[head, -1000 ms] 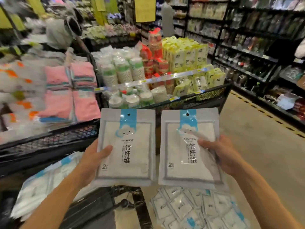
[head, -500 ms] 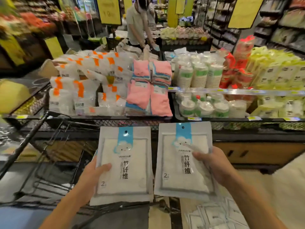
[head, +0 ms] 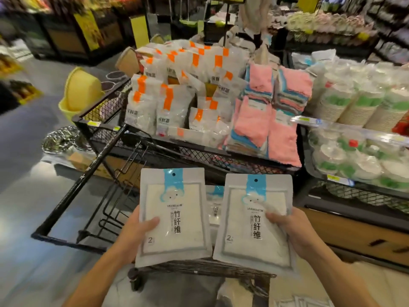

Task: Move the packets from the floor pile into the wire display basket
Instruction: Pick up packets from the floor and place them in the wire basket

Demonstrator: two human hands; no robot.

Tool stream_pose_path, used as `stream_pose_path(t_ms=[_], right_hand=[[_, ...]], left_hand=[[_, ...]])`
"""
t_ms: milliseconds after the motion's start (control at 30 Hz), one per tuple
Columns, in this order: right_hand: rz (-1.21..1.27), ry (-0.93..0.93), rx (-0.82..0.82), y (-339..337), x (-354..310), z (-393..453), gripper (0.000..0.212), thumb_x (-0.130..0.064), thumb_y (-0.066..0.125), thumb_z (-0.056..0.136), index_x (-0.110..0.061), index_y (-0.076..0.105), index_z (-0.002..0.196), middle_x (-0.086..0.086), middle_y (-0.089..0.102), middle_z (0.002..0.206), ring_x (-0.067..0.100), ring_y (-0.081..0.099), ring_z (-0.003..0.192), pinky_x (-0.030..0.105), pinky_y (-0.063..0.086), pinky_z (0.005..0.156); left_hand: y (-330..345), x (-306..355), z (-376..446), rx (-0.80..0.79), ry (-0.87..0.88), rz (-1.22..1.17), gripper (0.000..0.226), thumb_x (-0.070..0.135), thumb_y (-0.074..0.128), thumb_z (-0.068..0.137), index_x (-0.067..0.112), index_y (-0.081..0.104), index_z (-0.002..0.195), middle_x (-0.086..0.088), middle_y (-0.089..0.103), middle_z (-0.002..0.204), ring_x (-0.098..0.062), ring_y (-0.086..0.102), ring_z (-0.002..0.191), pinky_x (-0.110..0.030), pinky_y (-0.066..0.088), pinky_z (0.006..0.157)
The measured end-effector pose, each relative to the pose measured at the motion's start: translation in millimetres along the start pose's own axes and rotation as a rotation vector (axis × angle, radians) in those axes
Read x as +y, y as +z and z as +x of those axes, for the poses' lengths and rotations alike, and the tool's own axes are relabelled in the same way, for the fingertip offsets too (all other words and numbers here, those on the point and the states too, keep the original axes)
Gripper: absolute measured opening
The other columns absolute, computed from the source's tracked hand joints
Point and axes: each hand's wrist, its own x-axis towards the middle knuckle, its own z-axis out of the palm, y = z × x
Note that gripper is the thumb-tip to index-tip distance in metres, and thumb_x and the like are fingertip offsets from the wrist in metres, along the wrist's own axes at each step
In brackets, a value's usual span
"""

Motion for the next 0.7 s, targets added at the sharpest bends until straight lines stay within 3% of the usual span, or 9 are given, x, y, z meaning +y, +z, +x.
stream_pose_path(t_ms=[100,200,267,333,467,700], right_hand=[[-0.032,-0.003,-0.016,7,-3,39,0.026,0.005,0.068,0.091,-0.002,0.068,0.117,0.018,0.078,0.103,0.035,0.077,0.092,0.044,0.064,0.072],[-0.077,0.022,-0.032,13,-5,82,0.029,0.003,0.070,0.091,-0.002,0.067,0.119,0.017,0.078,0.103,0.036,0.077,0.093,0.054,0.061,0.087],[-0.129,0.040,-0.035,15,-3,106,0.030,0.000,0.072,0.091,-0.001,0.067,0.121,0.014,0.079,0.101,0.033,0.078,0.091,0.055,0.060,0.089],[-0.154,0.071,-0.062,19,-1,130,0.029,-0.003,0.073,0.091,-0.002,0.067,0.120,0.012,0.080,0.098,0.030,0.078,0.088,0.052,0.062,0.085],[-0.164,0.136,-0.035,27,7,164,0.022,0.000,0.070,0.093,-0.005,0.067,0.114,0.006,0.080,0.090,0.022,0.079,0.079,0.031,0.061,0.056],[-0.223,0.238,0.008,44,37,223,0.023,0.000,0.070,0.093,-0.007,0.067,0.114,0.007,0.080,0.094,0.021,0.079,0.082,0.031,0.061,0.059]], left_hand=[[0,1,27,0.042,-0.023,0.037,0.044,0.002,0.064,0.093,0.017,0.053,0.133,-0.015,0.074,0.118,-0.038,0.073,0.104,-0.060,0.058,0.088],[3,3,54,0.088,-0.053,0.052,0.041,0.002,0.063,0.095,0.020,0.054,0.131,-0.013,0.074,0.118,-0.035,0.074,0.103,-0.059,0.059,0.086],[5,3,71,0.125,-0.084,0.074,0.045,0.003,0.066,0.093,0.019,0.052,0.133,-0.013,0.073,0.120,-0.033,0.074,0.103,-0.059,0.059,0.086],[8,2,88,0.147,-0.098,0.087,0.046,0.003,0.067,0.093,0.018,0.051,0.134,-0.013,0.074,0.119,-0.032,0.075,0.101,-0.057,0.061,0.084],[9,-8,121,0.157,-0.136,0.148,0.045,0.004,0.064,0.096,0.017,0.049,0.137,-0.009,0.074,0.119,-0.028,0.075,0.101,-0.045,0.064,0.076],[0,-31,189,0.111,-0.250,0.216,0.037,0.002,0.061,0.098,0.024,0.053,0.127,-0.008,0.075,0.114,-0.026,0.076,0.099,-0.044,0.063,0.076]])
